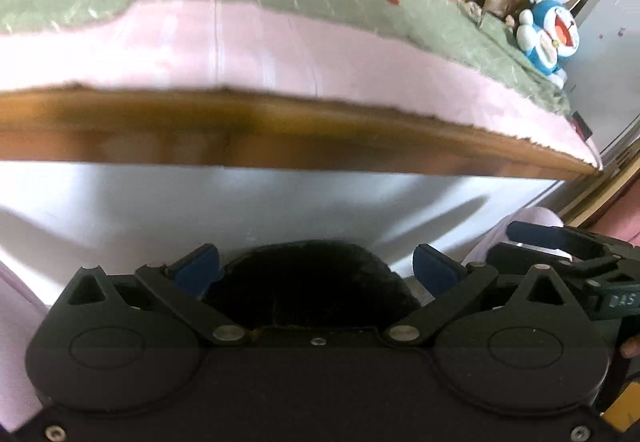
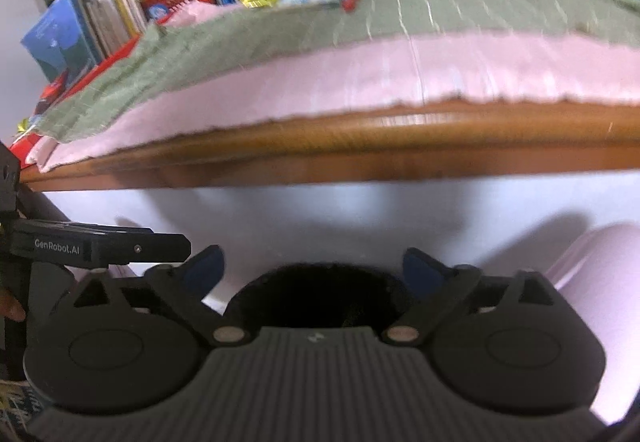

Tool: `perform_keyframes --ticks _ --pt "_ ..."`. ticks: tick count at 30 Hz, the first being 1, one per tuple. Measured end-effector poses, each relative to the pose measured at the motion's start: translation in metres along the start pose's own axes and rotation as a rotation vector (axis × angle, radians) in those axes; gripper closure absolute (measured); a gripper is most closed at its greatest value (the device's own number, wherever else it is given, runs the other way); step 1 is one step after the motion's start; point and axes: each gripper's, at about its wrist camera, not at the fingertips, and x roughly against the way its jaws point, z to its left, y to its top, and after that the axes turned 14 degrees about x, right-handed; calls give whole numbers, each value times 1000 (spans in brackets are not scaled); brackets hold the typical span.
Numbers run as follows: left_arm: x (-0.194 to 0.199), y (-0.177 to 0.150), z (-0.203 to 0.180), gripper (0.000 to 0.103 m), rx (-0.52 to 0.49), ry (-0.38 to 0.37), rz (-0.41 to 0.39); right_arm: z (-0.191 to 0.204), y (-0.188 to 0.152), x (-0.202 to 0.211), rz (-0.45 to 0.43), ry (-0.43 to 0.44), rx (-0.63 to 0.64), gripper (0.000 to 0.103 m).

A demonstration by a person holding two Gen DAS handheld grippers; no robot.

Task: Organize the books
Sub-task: 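Raise both tools back over the bed toward the remaining trash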

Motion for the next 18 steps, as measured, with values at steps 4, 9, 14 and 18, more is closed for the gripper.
perform_keyframes --ticks 4,9,14,18 --pt "18 5 -7 0 -44 -7 -31 3 10 14 -50 -12 35 0" --pt "40 11 -19 0 -125 -29 -72 2 25 22 -107 -29 39 0" --pt "65 18 -26 0 -137 -105 -123 -2 35 15 -102 -38 33 0" --pt "86 31 -27 0 -131 -144 -179 -3 47 12 -129 0 62 0"
